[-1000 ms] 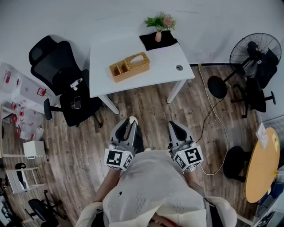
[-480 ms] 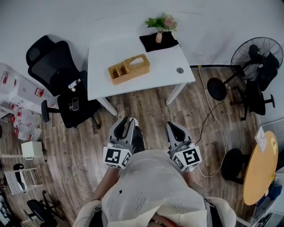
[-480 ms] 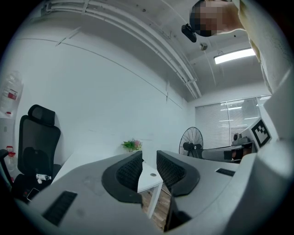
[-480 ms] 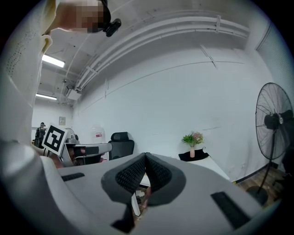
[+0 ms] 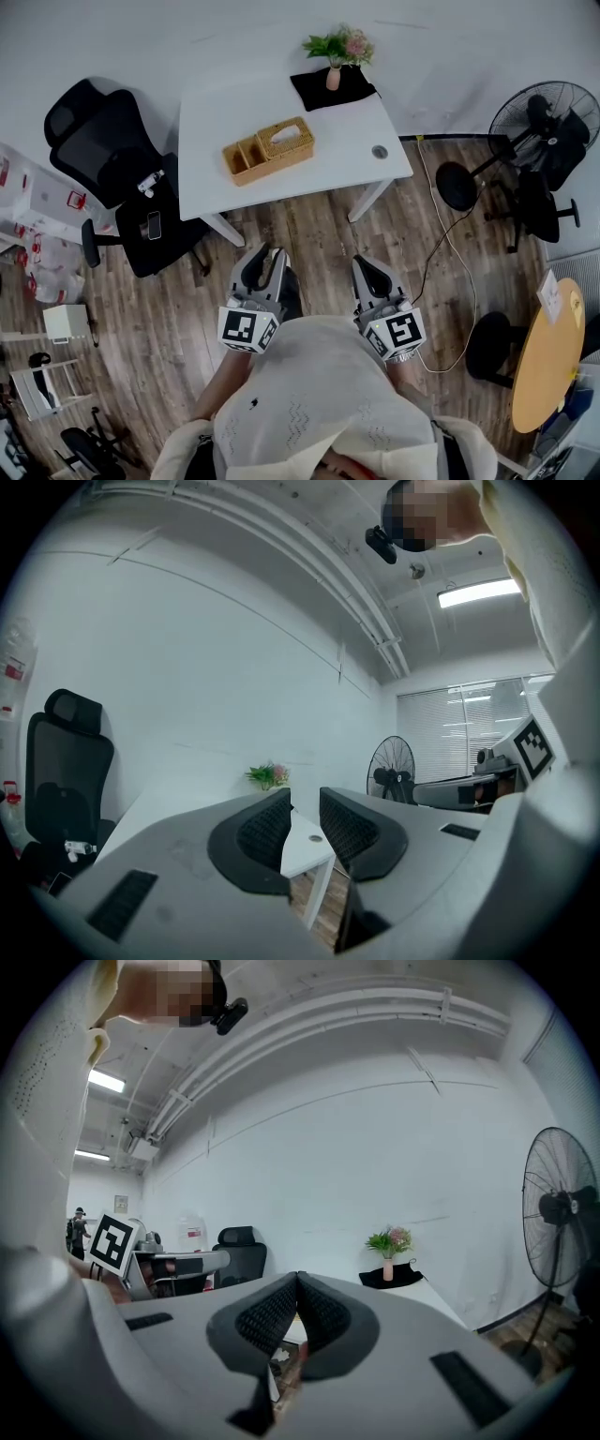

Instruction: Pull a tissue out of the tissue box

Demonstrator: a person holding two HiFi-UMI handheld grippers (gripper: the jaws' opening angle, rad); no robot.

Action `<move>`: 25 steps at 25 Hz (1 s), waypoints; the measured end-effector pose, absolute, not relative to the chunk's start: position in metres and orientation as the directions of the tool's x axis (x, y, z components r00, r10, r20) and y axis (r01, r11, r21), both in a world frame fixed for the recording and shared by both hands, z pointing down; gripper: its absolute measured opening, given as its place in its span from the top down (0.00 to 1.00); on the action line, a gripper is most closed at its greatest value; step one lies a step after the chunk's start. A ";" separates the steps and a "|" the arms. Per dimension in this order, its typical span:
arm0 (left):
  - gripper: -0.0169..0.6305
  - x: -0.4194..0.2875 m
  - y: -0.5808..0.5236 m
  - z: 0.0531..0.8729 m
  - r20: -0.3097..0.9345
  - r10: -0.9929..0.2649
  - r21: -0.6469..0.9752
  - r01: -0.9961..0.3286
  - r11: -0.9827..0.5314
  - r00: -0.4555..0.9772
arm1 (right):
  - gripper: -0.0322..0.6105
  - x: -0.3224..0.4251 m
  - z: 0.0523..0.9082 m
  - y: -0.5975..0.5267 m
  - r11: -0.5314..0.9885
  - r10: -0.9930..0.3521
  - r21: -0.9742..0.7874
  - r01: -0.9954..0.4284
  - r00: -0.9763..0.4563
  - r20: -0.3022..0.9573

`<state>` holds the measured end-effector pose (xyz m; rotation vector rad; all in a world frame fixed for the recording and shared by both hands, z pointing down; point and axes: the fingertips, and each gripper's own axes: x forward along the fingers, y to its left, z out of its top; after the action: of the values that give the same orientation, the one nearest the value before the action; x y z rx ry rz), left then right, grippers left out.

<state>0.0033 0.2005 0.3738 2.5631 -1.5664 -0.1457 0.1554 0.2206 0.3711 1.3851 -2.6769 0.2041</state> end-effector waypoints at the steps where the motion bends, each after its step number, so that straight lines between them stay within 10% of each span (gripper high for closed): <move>1: 0.83 0.002 0.196 0.374 -0.011 -0.890 0.161 -0.877 -0.452 0.456 | 0.95 0.154 0.372 0.216 0.572 -0.802 -0.061 -0.818 -0.573 0.170; 25: 0.83 -0.023 0.084 0.396 0.040 -0.887 0.212 -0.871 -0.442 0.460 | 0.95 0.119 0.386 0.095 0.589 -0.780 -0.055 -0.806 -0.585 0.223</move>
<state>-0.0226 0.0840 0.3962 2.5051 -1.5304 -0.1134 0.1194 0.0953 0.3863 1.3316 -2.6410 0.2242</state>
